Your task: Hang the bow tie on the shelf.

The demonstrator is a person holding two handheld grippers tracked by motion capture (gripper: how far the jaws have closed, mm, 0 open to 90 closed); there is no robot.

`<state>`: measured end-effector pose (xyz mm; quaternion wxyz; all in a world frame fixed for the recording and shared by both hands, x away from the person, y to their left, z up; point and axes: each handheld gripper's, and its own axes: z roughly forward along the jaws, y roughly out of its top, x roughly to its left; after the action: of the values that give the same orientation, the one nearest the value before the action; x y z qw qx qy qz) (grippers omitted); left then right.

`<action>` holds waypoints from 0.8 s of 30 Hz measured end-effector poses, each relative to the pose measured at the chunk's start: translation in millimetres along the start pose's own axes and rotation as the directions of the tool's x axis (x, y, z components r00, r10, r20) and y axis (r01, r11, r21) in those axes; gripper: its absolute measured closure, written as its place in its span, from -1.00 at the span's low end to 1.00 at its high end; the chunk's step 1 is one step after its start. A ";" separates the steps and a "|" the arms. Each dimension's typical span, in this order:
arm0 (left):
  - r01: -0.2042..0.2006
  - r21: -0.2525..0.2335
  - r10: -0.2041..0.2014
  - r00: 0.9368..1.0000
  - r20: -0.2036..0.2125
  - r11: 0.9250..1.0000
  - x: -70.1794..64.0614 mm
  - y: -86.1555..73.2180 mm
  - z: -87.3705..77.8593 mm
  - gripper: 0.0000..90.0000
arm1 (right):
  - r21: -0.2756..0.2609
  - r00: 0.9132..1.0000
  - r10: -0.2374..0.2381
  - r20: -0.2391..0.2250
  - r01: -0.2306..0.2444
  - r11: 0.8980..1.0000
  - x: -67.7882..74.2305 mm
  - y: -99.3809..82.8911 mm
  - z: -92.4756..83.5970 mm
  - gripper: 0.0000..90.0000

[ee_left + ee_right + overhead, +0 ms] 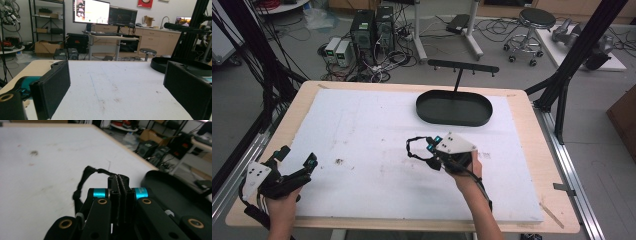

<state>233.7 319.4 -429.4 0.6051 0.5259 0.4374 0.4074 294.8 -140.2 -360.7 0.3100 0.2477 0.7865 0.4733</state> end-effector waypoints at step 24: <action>0.000 -0.015 -0.001 1.000 -0.008 1.000 2.5 -1.8 0.7 -0.84 | -0.150 0.959 0.095 0.269 -0.055 0.987 -108.8 59.4 11.5 0.96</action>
<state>235.1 321.4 -431.4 0.6073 0.5196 0.4370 0.4126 383.3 -182.2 -283.9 0.4147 0.3183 0.6905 0.4999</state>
